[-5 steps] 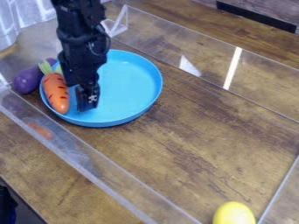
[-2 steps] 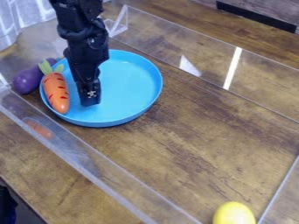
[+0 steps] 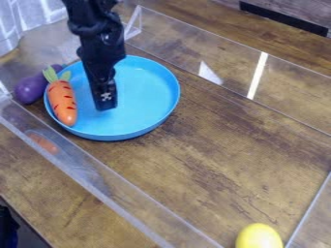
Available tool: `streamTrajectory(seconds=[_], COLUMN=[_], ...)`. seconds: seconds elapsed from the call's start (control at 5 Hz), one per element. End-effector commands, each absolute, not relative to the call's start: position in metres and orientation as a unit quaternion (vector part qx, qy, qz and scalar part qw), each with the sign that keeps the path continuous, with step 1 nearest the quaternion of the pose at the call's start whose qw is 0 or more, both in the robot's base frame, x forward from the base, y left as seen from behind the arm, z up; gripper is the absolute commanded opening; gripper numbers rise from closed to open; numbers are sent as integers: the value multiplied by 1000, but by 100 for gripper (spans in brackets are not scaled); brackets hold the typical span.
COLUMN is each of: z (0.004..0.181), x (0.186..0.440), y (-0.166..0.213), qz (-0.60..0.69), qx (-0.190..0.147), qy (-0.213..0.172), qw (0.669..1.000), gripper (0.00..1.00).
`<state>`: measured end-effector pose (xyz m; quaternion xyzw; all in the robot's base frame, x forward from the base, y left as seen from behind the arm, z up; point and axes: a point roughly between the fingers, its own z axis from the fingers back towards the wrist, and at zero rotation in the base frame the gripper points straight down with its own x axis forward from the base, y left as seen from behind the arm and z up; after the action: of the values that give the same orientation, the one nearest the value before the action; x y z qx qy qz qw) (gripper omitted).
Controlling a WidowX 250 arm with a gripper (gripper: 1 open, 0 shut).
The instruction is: Put the carrot on the blue tray
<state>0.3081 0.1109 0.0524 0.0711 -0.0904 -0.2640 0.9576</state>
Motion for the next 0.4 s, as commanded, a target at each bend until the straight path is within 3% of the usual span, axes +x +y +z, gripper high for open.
streamTrajectory(seconds=[0.0, 0.2], z=[73, 86], x=[322, 327], y=[113, 110], qz=[-266, -264], qx=[89, 92], qy=[-118, -121], qw=[953, 953], gripper=[100, 100])
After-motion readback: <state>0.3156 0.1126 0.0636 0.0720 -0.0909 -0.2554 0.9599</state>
